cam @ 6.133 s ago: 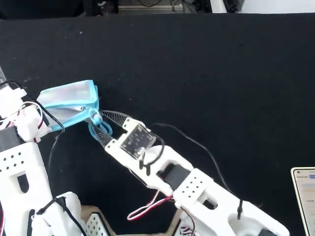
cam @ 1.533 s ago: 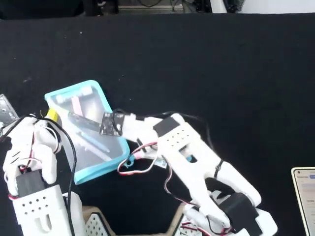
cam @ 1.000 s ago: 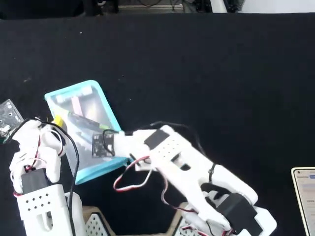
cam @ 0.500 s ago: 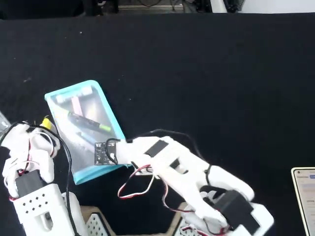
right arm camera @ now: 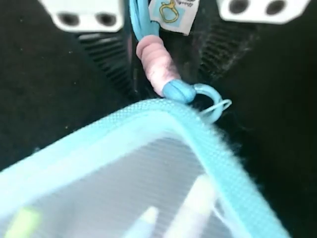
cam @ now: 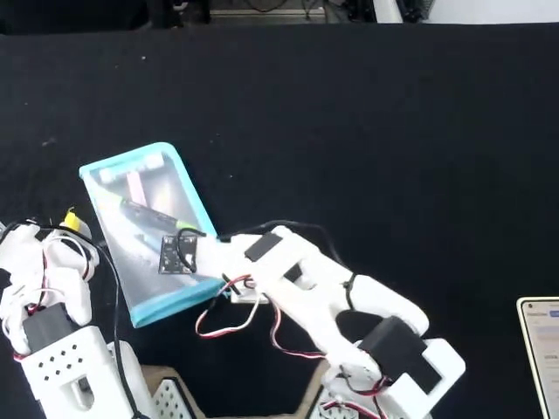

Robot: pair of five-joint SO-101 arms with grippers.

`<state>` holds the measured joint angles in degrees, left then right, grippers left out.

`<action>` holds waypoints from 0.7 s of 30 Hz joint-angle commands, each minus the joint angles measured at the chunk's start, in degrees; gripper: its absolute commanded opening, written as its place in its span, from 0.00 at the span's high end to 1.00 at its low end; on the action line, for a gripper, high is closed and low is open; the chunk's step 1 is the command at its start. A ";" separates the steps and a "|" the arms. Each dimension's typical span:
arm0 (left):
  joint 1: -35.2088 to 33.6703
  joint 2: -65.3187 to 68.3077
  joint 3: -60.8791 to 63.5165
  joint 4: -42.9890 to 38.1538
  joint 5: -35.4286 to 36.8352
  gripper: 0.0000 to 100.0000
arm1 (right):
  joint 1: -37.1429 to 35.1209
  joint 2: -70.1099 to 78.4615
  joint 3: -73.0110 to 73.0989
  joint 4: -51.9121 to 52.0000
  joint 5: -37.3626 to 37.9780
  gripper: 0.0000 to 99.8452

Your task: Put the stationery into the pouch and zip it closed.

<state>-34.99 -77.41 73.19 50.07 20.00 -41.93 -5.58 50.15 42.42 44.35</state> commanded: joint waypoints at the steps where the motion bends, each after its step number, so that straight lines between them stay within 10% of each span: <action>1: -0.48 -0.79 -2.68 -1.05 0.62 0.80 | -0.18 -0.57 -2.33 -1.05 -1.58 0.99; 12: -0.48 -0.79 -2.68 -1.05 0.62 0.80 | 6.24 -24.84 -10.77 19.16 -5.54 0.99; 21: -0.48 -0.79 -3.82 -0.44 0.35 0.80 | 6.15 -38.46 -17.63 14.15 -7.21 0.99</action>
<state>-34.90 -77.41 73.19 50.07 20.00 -36.31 -39.43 38.73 60.44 37.93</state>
